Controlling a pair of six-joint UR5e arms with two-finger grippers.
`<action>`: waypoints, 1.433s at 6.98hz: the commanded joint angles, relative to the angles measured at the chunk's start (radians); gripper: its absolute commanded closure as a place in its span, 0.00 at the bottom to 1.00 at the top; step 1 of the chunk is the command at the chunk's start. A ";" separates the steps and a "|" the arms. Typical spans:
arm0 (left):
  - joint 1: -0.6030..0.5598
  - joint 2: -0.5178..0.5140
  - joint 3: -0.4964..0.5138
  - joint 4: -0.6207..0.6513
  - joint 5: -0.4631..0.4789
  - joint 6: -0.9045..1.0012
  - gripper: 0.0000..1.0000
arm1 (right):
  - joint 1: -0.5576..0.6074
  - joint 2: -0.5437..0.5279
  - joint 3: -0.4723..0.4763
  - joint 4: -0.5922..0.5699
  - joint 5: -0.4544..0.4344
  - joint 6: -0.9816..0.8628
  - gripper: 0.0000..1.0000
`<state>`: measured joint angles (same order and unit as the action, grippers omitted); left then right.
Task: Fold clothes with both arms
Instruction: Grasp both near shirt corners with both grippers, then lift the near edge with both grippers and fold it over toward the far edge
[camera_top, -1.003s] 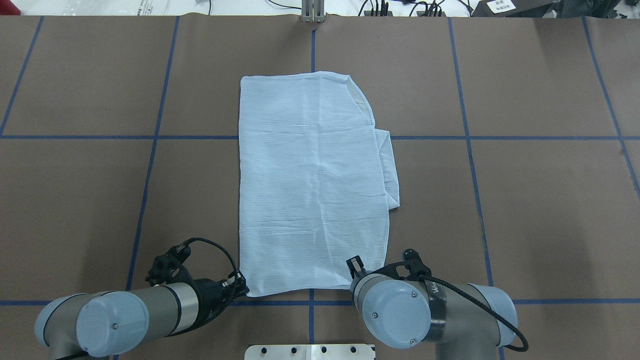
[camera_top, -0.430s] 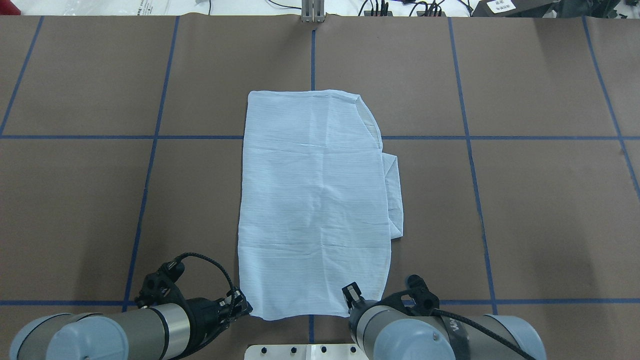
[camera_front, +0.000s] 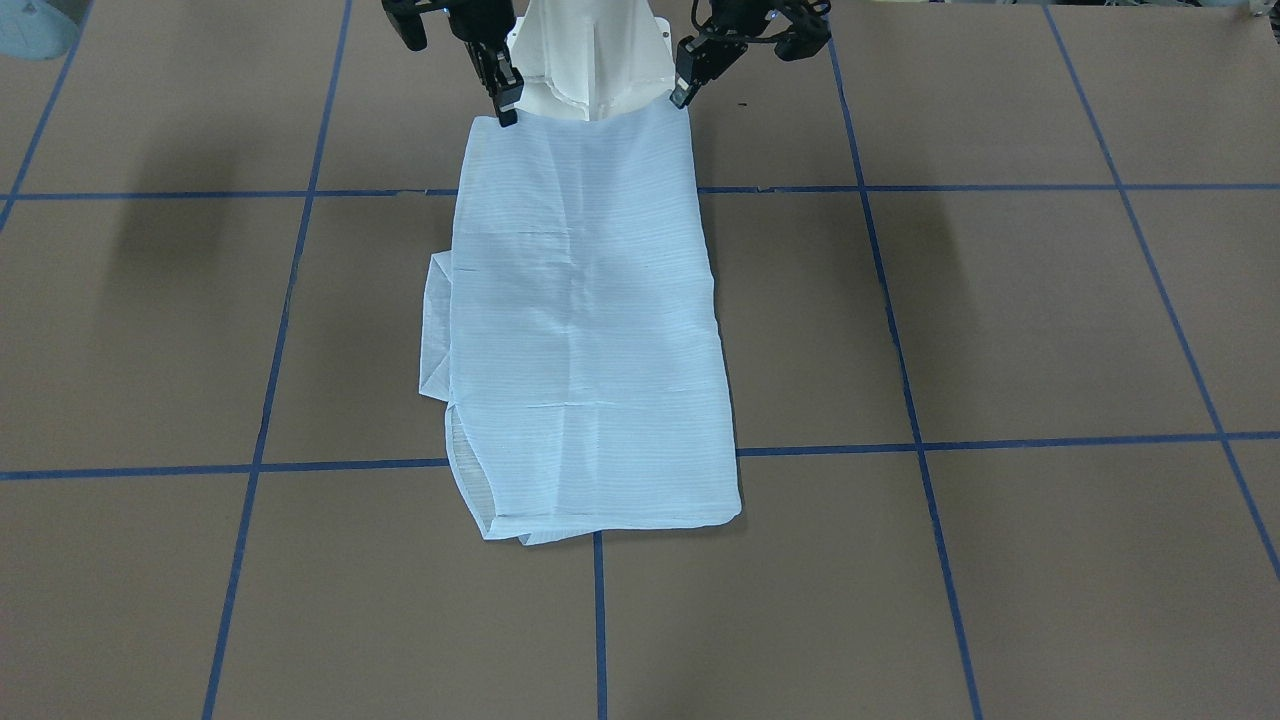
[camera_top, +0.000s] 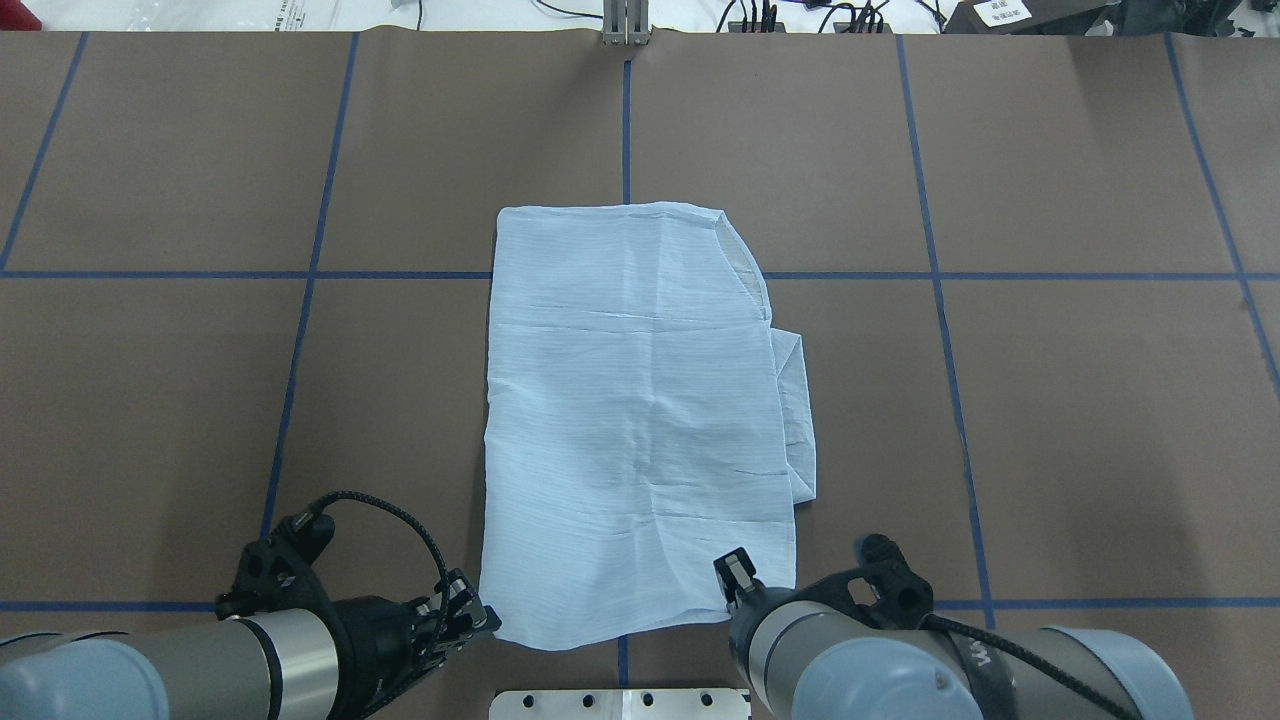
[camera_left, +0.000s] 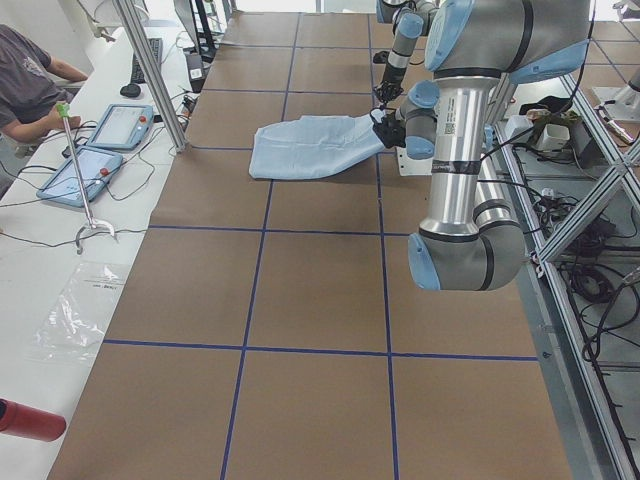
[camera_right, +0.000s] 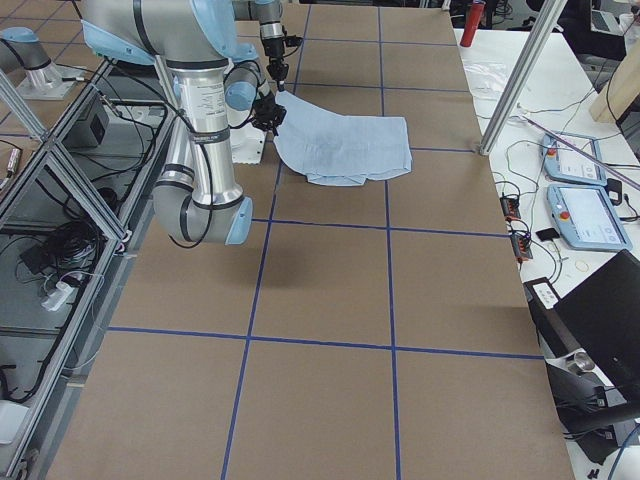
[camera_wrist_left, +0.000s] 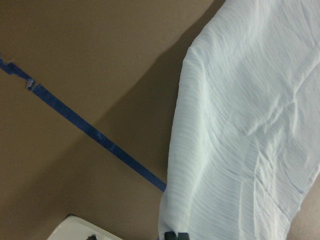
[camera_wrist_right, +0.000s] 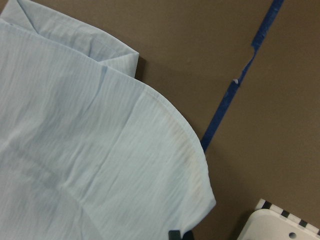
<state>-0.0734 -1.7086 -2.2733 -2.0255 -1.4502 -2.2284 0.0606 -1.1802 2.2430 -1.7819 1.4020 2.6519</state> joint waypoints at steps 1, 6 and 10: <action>-0.130 -0.079 -0.003 0.017 -0.028 0.091 1.00 | 0.144 0.032 -0.011 -0.010 0.023 -0.032 1.00; -0.485 -0.320 0.354 0.047 -0.180 0.360 1.00 | 0.486 0.238 -0.428 0.199 0.253 -0.239 1.00; -0.571 -0.459 0.798 -0.229 -0.177 0.446 1.00 | 0.577 0.438 -0.926 0.430 0.325 -0.368 1.00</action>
<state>-0.6224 -2.1343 -1.6069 -2.1637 -1.6289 -1.8027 0.6266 -0.7742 1.4318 -1.4315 1.7165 2.3074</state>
